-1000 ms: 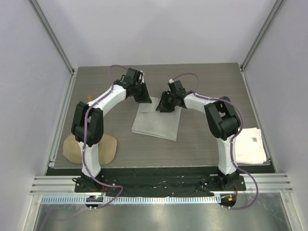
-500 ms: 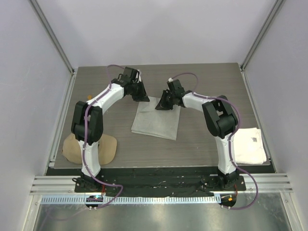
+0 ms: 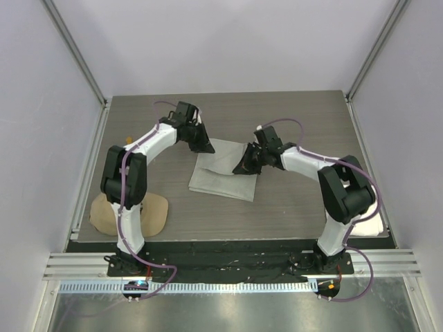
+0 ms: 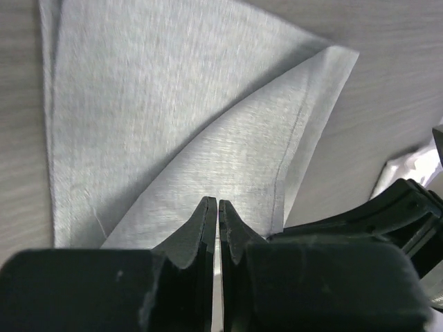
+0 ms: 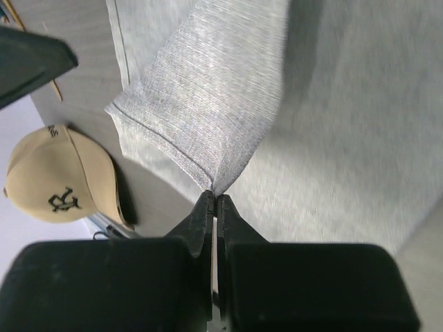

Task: Fold the napkin into a case and place the utensils inside
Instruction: Fold the square-folded napkin at the center of the board.

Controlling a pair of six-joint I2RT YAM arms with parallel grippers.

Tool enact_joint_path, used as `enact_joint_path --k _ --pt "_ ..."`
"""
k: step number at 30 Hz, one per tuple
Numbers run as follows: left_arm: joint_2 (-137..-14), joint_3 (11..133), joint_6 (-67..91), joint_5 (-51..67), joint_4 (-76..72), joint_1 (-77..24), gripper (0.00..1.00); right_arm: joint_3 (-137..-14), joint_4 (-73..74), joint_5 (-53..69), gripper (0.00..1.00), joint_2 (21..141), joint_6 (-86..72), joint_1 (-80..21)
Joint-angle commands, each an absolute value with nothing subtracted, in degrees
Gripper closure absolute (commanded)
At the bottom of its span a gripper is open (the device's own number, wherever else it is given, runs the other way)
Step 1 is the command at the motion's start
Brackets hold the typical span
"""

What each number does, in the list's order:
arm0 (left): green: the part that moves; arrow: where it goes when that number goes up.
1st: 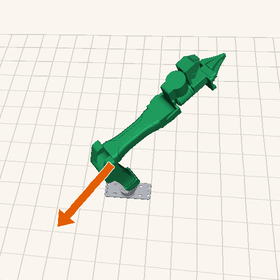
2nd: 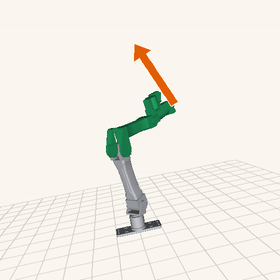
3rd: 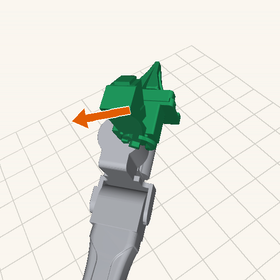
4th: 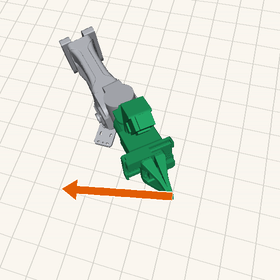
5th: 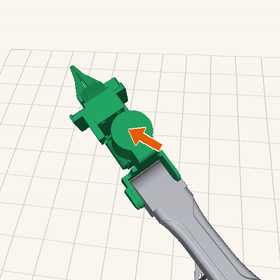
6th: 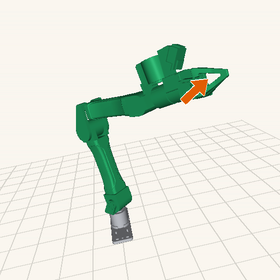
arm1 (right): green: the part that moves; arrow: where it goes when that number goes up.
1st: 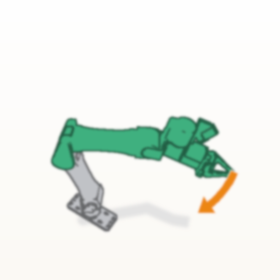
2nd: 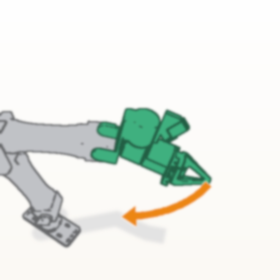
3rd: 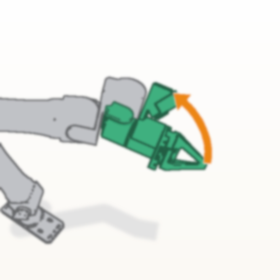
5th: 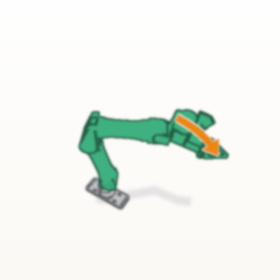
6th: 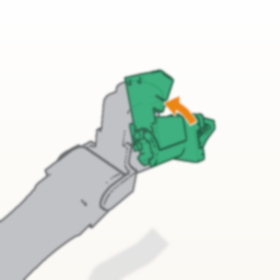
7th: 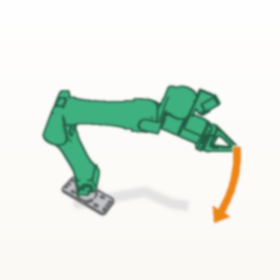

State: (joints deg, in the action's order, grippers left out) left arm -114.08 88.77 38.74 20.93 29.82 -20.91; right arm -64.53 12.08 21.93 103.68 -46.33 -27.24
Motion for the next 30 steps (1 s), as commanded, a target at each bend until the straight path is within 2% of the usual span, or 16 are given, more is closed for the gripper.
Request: enact_joint_path --k 1,9,30 --pt "-109.3 86.0 41.4 26.7 27.1 -20.7 0.91 -57.8 11.3 24.2 0.99 96.7 -48.4 -26.9" --pt "-105.9 81.3 41.2 28.3 27.0 -20.9 0.91 -48.4 13.3 23.1 0.99 90.3 -44.4 -25.1" --pt "-105.0 78.9 40.0 27.6 27.2 -21.3 0.91 -41.1 12.0 24.6 0.99 86.2 -44.6 -23.4"
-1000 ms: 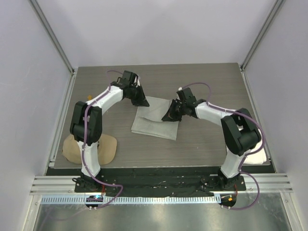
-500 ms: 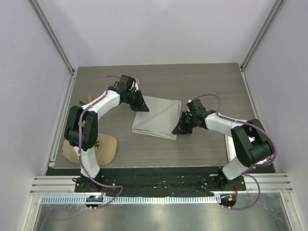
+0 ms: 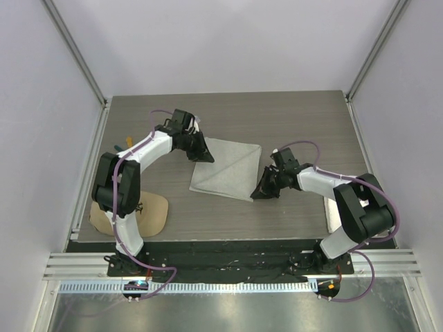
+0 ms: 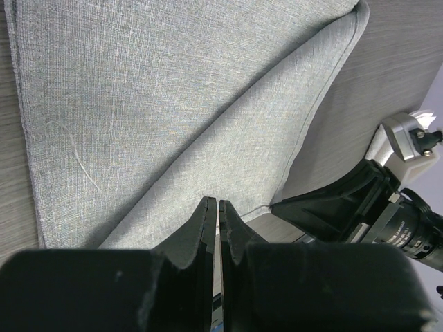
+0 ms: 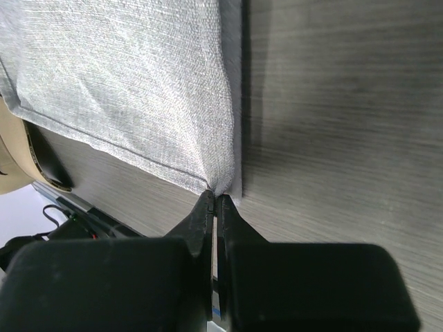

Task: Fold the napkin into a case and place the utensils inside
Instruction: Fold the square-folded napkin at the center of the board.

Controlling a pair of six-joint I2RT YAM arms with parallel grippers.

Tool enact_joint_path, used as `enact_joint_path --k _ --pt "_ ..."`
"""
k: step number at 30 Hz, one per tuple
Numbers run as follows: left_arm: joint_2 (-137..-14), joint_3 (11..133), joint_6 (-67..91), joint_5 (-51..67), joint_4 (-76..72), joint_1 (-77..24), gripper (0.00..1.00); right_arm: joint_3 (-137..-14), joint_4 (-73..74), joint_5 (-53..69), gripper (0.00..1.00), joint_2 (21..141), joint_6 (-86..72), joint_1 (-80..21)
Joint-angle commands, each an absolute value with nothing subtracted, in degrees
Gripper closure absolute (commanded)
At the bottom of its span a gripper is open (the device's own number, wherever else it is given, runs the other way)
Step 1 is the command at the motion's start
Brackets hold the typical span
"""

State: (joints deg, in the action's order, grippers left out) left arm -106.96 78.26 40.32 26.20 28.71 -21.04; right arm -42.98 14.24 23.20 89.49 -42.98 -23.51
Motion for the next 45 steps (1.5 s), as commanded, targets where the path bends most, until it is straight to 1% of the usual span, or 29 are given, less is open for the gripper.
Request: enact_joint_path --k 1,8,20,33,45 --pt "-105.1 79.0 40.1 27.4 27.2 -21.3 0.91 -40.7 11.7 24.8 0.99 86.2 -44.9 -23.4" --pt "-105.6 79.6 40.0 28.0 27.3 -21.4 0.91 -40.3 8.9 25.6 0.99 87.0 -46.0 -23.9" --pt "-103.5 77.9 37.8 23.9 30.8 -21.4 0.91 -45.4 10.2 25.0 0.99 90.8 -44.4 -24.3" --pt "-101.9 77.8 36.6 24.7 32.8 -22.0 0.91 -43.1 11.6 23.8 0.99 89.5 -43.9 -24.7" --pt "-101.3 77.5 36.4 24.3 33.1 -22.1 0.91 -43.5 12.7 22.9 0.98 89.6 -42.8 -24.6"
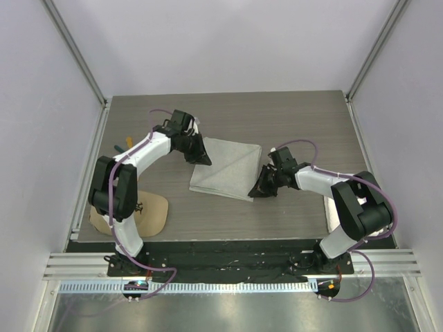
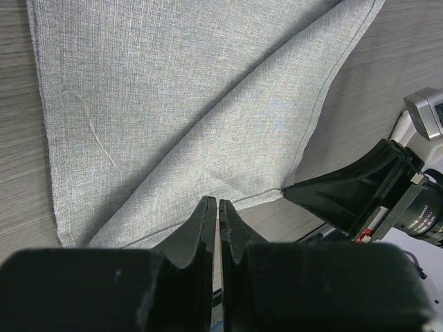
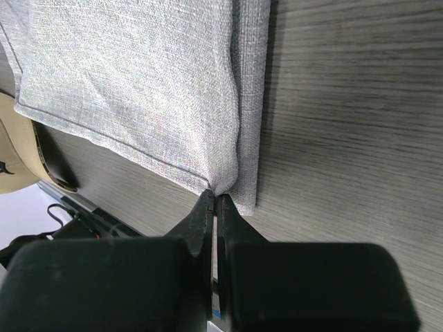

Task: Fold the napkin into a case and place the utensils inside
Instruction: Fold the square-folded napkin at the center of the board.

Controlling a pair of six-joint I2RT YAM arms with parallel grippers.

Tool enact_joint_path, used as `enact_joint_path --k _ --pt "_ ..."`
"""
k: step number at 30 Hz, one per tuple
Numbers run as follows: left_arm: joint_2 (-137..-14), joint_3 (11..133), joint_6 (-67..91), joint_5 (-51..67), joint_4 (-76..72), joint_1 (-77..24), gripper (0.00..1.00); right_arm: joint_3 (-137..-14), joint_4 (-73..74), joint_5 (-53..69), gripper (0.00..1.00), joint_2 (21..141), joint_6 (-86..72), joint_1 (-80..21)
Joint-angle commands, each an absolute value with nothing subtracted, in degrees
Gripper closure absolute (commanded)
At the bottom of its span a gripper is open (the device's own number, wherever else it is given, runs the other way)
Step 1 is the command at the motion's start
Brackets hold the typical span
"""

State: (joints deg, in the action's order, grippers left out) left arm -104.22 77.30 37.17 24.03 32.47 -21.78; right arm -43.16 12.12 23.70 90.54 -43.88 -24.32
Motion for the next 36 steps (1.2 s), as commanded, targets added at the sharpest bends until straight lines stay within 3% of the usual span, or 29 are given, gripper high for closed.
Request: enact_joint_path --k 1,10,19,36 --pt "-101.4 77.5 36.4 24.3 33.1 -22.1 0.91 -43.3 12.9 22.9 0.98 89.5 -42.9 -24.7" --pt "-101.7 76.3 36.8 24.1 33.0 -23.4 0.91 -41.9 11.5 22.8 0.98 89.1 -43.6 -24.6" --pt "-102.5 72.4 38.1 21.2 32.3 -25.8 0.98 -40.6 10.4 23.1 0.99 89.6 -44.1 -24.7" --pt "-89.8 59.6 39.4 12.8 26.5 -25.8 1.00 -42.0 8.4 24.8 0.99 91.3 -44.4 -24.7"
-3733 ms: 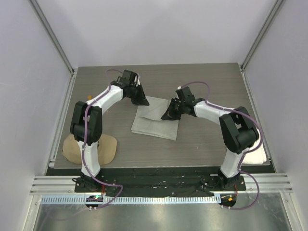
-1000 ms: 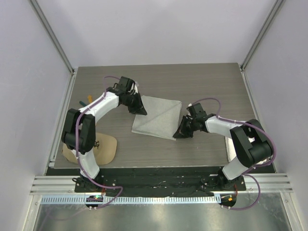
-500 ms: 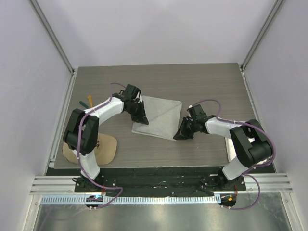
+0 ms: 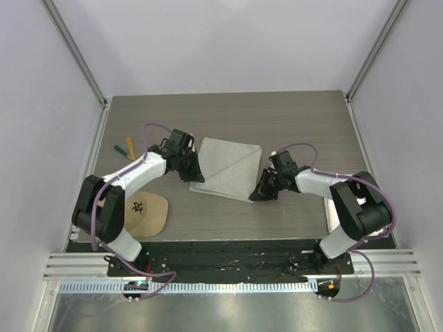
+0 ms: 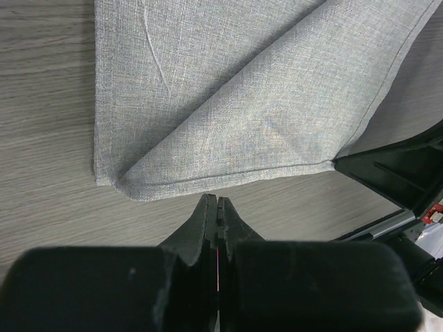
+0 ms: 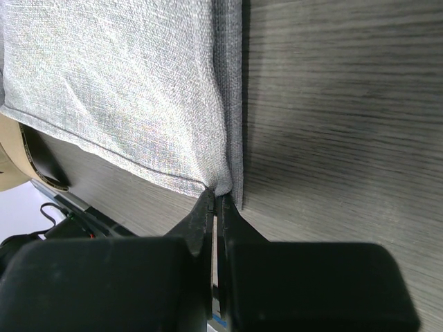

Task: Fold the napkin into a case and place the utensils inside
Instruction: Fold the square-folded napkin at the center of the board.

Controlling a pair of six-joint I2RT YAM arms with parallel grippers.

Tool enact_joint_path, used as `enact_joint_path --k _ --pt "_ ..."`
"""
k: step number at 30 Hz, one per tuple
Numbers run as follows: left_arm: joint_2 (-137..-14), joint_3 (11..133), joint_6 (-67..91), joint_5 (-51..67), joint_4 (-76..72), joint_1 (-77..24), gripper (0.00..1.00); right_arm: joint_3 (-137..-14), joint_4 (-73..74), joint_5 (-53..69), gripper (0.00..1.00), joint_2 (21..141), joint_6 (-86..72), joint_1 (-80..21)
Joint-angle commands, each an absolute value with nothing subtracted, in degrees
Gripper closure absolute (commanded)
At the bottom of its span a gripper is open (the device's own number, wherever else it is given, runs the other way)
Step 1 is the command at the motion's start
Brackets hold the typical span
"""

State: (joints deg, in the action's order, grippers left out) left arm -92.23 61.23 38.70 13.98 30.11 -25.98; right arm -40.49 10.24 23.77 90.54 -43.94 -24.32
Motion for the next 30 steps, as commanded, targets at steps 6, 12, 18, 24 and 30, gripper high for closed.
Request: enact_joint_path --k 6,12,18,24,30 --pt "-92.0 59.5 40.0 12.6 26.4 -25.1 1.00 -41.9 8.3 25.0 0.99 91.6 -44.4 -24.7" --pt "-94.9 60.5 39.0 10.0 26.7 -23.7 1.00 -41.9 8.3 25.1 0.99 91.4 -44.5 -24.8" --pt "-99.0 59.9 39.6 2.6 26.1 -22.5 1.00 -42.2 8.2 25.3 0.99 91.8 -44.3 -24.8" --pt "-97.7 58.5 42.4 -8.0 26.9 -21.4 1.00 -41.8 8.0 25.8 0.99 92.7 -44.2 -25.0" --pt "-87.9 56.0 41.7 -4.6 24.9 -21.5 0.97 -42.0 7.5 26.2 0.99 93.4 -43.8 -25.1"
